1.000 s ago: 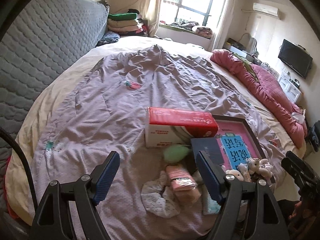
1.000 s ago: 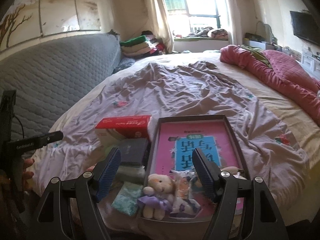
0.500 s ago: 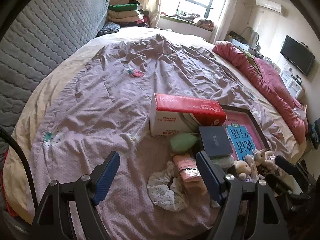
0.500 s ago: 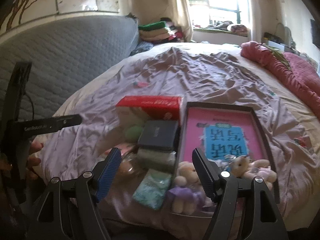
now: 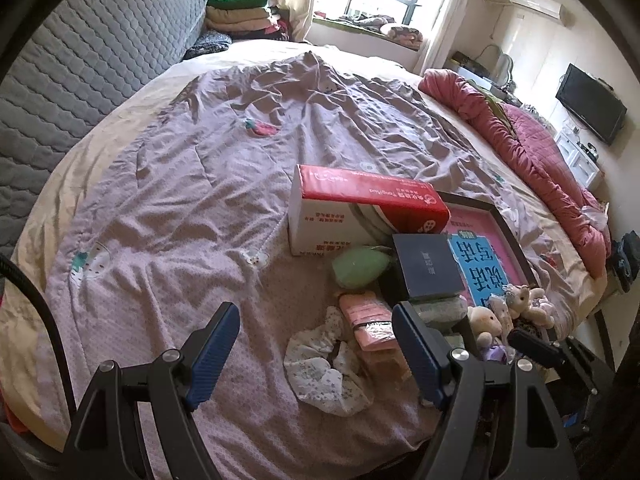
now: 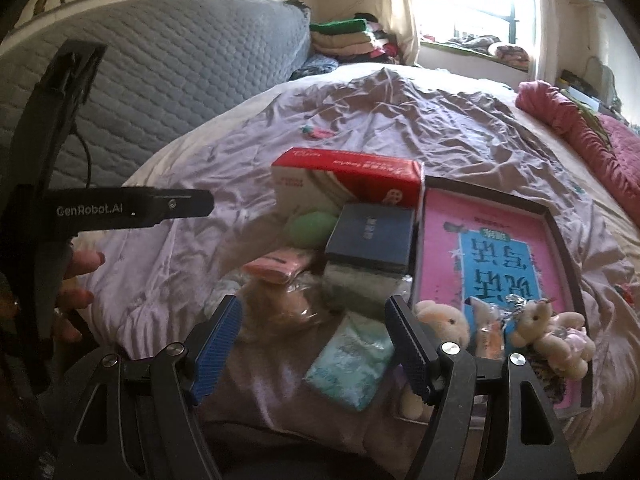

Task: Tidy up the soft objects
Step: 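Reach the left tool toward the green fuzzy ball while the right tool approaches the clear bun bag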

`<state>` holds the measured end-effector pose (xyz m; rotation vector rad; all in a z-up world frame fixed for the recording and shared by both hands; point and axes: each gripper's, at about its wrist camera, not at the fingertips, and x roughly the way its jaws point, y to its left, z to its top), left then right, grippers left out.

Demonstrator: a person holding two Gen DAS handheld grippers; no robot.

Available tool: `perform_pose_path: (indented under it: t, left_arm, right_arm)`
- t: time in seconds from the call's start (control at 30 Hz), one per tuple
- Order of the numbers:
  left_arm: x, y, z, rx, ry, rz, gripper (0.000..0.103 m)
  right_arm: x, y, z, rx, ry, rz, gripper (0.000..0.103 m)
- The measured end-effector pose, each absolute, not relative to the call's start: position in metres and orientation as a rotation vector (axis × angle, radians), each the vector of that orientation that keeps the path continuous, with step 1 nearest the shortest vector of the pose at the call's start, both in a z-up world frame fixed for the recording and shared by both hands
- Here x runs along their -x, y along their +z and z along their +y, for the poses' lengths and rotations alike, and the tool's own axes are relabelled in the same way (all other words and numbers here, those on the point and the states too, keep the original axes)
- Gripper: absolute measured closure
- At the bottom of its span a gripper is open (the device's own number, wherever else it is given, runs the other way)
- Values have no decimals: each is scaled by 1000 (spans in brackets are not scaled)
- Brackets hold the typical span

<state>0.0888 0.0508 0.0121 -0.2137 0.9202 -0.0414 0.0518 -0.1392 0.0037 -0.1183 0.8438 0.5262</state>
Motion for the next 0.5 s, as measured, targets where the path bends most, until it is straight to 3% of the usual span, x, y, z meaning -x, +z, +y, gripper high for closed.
perform_pose_path:
  t: [0.5]
  left_arm:
    - [-100, -8, 49, 211, -58, 962, 25]
  right_arm:
    - [-55, -17, -124, 127, 562, 883, 28]
